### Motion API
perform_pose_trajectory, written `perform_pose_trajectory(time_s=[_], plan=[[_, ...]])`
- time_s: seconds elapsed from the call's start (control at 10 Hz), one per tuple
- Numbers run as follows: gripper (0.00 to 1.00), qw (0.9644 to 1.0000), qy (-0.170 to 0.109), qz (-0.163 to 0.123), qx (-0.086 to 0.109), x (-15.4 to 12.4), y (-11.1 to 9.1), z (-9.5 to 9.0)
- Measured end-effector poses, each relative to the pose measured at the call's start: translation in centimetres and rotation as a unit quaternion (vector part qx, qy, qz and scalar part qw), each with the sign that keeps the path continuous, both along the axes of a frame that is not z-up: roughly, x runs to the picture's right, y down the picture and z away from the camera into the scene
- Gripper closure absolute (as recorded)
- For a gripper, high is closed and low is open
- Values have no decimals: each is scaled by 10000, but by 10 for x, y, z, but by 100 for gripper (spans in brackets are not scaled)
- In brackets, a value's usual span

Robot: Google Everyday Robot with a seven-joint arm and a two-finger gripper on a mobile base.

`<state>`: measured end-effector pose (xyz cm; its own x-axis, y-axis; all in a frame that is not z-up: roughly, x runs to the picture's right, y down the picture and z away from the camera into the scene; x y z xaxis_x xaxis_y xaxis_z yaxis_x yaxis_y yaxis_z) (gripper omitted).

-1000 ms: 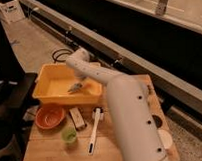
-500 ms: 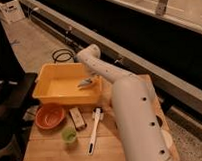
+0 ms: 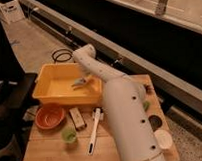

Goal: Wipe tray with towel

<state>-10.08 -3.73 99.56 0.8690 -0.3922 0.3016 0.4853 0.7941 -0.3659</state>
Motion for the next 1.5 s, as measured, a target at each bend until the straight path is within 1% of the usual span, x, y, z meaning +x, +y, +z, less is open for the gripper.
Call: perform_pose_trajectory(time_s=[0.1, 0.2, 0.5, 0.6, 0.8, 1.0, 1.1, 1.3, 1.4, 1.5], plan=[[100, 9999, -134, -79, -57, -21, 9, -5], [100, 9998, -123, -119, -62, -29, 12, -8], [100, 9998, 32, -179, -127, -31, 19, -16], [100, 9996, 135, -193, -130, -21, 19, -18], [100, 9988, 428, -226, -111, 15, 12, -18], [100, 9984, 522, -226, -74, 41, 4, -16], [100, 9985, 500, -234, -28, 46, -1, -14], [100, 9991, 374, -220, 9, 40, -3, -12], [100, 9993, 284, -235, 26, 32, -3, -11], [100, 9996, 160, -249, 21, 17, 0, -11]])
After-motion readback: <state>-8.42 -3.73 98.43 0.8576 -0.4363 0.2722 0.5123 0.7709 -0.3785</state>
